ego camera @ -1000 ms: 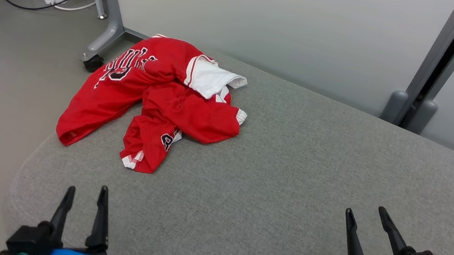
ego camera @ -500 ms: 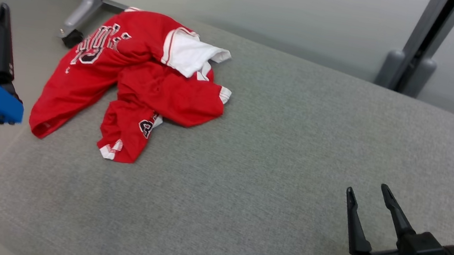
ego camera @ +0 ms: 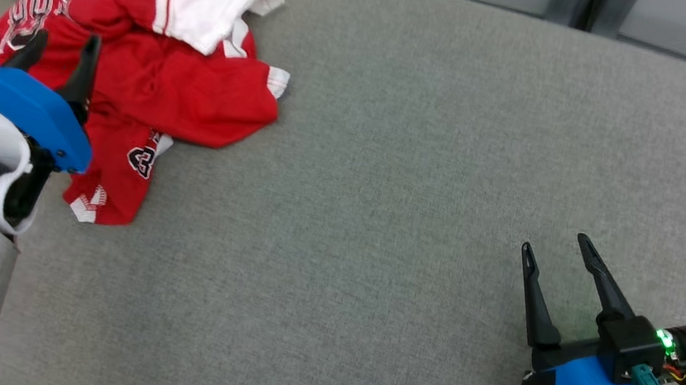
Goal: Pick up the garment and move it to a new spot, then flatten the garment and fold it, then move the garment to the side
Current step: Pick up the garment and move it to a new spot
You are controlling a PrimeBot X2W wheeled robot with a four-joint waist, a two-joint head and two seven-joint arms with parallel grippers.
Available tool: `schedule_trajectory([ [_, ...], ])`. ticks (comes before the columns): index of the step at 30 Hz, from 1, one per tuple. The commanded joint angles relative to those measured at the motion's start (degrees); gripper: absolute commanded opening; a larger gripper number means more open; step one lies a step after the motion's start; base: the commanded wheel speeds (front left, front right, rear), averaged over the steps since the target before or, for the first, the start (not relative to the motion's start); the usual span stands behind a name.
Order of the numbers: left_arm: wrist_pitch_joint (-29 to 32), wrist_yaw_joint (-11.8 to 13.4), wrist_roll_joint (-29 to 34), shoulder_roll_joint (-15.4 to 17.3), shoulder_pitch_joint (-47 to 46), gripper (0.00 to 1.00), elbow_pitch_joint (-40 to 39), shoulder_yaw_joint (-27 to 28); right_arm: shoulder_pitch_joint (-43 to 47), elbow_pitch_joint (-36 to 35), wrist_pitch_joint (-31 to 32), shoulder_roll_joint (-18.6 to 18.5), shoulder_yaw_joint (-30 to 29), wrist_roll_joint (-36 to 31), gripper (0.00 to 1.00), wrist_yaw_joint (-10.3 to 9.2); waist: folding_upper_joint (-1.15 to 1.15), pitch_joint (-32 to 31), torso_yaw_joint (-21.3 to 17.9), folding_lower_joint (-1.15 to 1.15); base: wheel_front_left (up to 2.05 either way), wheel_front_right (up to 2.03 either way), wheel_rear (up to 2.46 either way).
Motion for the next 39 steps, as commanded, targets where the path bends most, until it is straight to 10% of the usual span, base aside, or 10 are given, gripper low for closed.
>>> schedule_trajectory([
  [1,0.8,-0.1,-1.1,0.2,-0.7,1.0,1.2,-1.5,-1.0,-0.4,-0.2,-0.2,-0.2,-0.5,1.0,0.01,0.0,1.4,0.3,-0.01,0.0,0.0,0.0],
  [15,3.8,-0.1,-10.5,0.2,-4.3,1.0,11.0,-7.1,-2.2,-1.7,-0.1,-0.2,-0.1,-1.9,1.0,0.01,0.0,7.6,-1.8,-0.01,0.0,0.0,0.0],
  [17,2.7,-0.1,-10.6,0.2,-5.0,0.48,12.1,-7.6,-2.3,-1.6,0.0,-0.2,0.1,-1.8,1.0,0.01,0.0,7.8,-2.0,-0.01,0.0,0.0,0.0],
  [20,0.5,-0.1,-11.1,0.0,-5.7,0.0,14.2,-7.6,-2.3,-1.3,0.0,-0.2,0.2,-1.6,1.0,0.01,0.0,7.6,-2.4,-0.01,0.0,0.0,0.0],
  [39,-1.5,-0.1,-13.2,10.9,-6.1,0.0,4.6,-17.9,1.0,2.0,-0.1,-0.2,1.6,5.7,1.0,0.01,0.0,-8.2,-4.5,-0.01,0.0,0.0,0.0],
])
